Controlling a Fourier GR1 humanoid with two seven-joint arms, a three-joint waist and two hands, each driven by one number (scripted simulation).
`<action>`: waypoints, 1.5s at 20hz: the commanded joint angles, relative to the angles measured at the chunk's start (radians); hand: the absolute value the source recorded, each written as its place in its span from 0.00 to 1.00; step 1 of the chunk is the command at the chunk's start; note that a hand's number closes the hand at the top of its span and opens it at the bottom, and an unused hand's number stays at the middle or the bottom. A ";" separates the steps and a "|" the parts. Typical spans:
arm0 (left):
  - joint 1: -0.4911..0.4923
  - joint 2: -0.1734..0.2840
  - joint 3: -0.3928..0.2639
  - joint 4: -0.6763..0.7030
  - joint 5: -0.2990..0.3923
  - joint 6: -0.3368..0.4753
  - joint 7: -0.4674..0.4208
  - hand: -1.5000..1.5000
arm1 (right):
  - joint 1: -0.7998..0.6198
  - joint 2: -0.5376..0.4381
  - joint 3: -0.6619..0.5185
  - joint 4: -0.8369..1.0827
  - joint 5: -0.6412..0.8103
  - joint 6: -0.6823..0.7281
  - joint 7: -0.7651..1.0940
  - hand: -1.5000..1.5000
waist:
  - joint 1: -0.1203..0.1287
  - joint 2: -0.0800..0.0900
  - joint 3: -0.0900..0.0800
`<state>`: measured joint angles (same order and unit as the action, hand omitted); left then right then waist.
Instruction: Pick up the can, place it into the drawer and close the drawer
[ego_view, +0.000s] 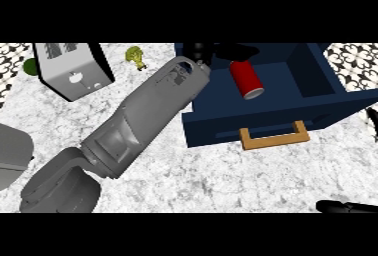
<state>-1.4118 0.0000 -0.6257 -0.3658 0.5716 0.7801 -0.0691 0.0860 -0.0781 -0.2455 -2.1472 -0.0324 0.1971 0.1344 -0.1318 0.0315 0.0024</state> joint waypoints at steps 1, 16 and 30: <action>-0.015 0.000 0.009 -0.007 0.033 0.007 -0.008 0.00 | 0.000 -0.045 -0.005 -0.033 0.080 0.010 -0.054 0.00 | 0.002 -0.001 0.000; 0.009 0.000 0.021 -0.066 0.137 0.060 -0.109 0.00 | -0.050 -0.172 0.129 -0.068 0.486 0.002 -0.114 0.00 | 0.051 -0.012 -0.001; 0.001 0.026 0.015 -0.145 0.093 0.069 0.007 0.00 | -0.165 -0.166 0.373 0.330 1.064 -0.188 -0.118 0.00 | 0.149 -0.033 -0.002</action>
<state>-1.4417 0.0116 -0.6077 -0.4771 0.6857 0.8460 -0.0728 -0.0501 -0.2528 0.0886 -1.9256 0.9096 0.0572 -0.0009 -0.0033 0.0035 0.0003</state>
